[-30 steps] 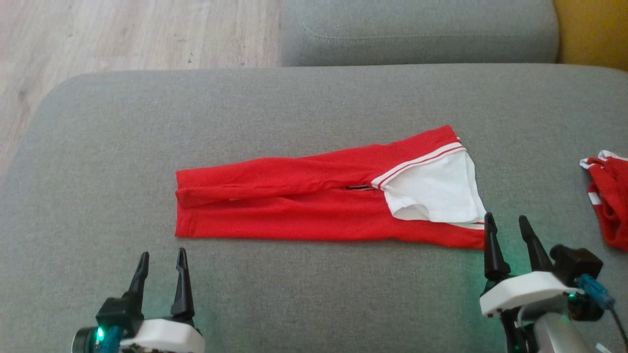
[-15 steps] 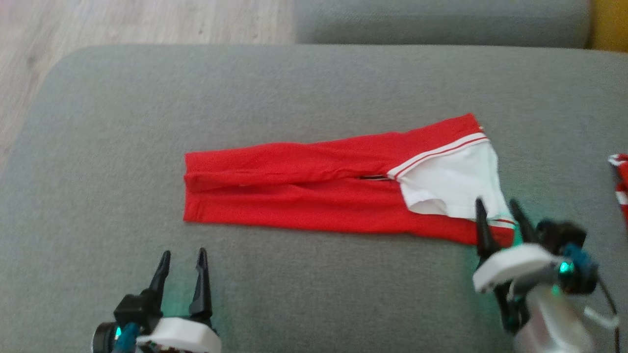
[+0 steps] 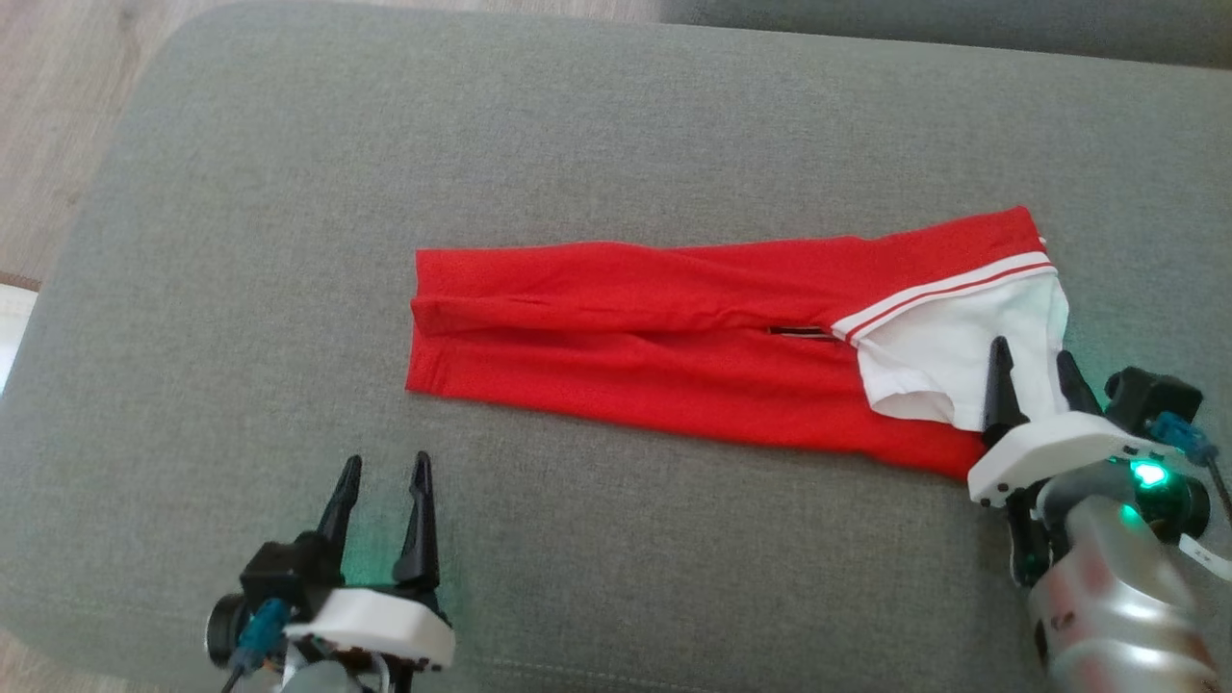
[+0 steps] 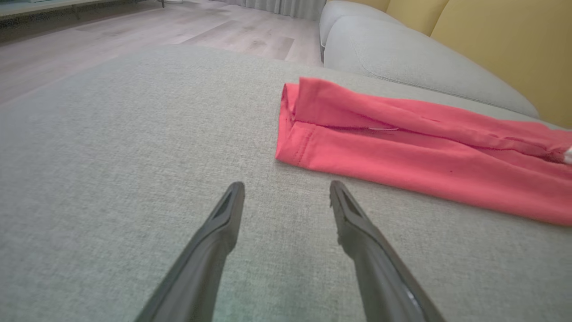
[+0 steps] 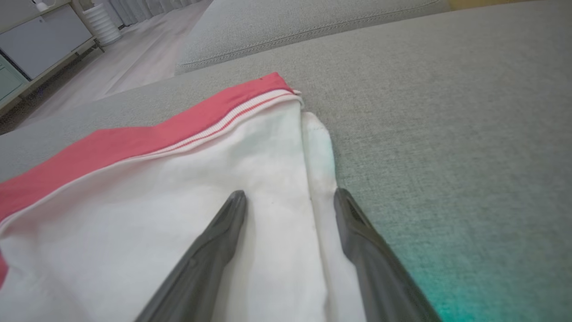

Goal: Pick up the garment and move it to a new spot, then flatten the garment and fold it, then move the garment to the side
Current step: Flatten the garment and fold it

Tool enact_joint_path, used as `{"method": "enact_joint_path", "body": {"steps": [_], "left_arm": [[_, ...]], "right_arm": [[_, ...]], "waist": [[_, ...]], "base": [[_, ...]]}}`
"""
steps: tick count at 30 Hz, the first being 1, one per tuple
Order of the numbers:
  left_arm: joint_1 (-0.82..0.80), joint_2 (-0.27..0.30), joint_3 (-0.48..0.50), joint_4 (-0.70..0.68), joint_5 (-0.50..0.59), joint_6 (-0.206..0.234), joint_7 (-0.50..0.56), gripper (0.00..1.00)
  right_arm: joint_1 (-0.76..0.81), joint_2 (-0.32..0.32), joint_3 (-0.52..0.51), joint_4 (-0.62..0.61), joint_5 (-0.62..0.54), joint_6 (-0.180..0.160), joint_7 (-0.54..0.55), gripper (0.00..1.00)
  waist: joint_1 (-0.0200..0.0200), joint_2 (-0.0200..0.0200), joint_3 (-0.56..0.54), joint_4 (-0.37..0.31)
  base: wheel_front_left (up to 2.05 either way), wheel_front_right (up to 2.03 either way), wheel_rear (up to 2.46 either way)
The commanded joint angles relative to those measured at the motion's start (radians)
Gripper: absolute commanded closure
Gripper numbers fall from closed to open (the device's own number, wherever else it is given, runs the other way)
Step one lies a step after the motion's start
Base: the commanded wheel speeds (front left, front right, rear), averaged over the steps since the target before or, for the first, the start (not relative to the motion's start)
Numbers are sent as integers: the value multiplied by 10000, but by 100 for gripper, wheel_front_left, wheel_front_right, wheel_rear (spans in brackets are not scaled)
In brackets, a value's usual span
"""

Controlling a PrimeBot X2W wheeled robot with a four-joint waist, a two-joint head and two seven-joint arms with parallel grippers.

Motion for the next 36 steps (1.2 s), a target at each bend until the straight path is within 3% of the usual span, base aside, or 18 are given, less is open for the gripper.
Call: {"method": "enact_joint_path", "body": {"steps": [1,4,9,13,14,16,26,31,36], "left_arm": [[-388,34,190,-233,-82,34,-97,0],[-449,34,50,-260,-189,109,-97,0],[-502,34,-13,-216,-216,126,-97,0],[-513,34,33,-190,-185,125,-97,0],[-512,34,36,-184,-186,125,-97,0],[-494,34,39,-182,-190,127,-97,0],[-419,34,47,-68,-201,165,-97,0],[-266,34,159,-23,-204,150,-97,0],[-115,34,126,1,-203,91,-97,0]], "right_arm": [[8,64,227,88,-40,-7,-7,0],[-69,116,689,424,277,-7,-7,0],[-100,133,2848,874,2237,-7,77,0],[-39,134,3672,1015,2944,-7,85,3],[-58,135,3759,1081,3040,-7,85,27],[-117,127,3891,1200,3254,-7,113,100],[-282,-362,3835,1333,3910,-7,19,100],[110,-1094,2604,116,3820,-7,-2,100],[645,-1349,1408,-1280,3199,-7,-5,100]], "waist": [[-1,0,18,14],[-1,0,51,13],[-1,0,78,-22],[-1,0,93,-60],[-1,0,99,-59],[-1,0,108,-52],[-1,0,-25,-49],[-1,0,-302,-202],[-1,0,-559,-339]], "base": [[0,0,0],[0,0,0],[0,0,0],[0,0,0],[0,0,0],[0,0,0],[0,0,0],[0,0,0],[0,0,0]]}}
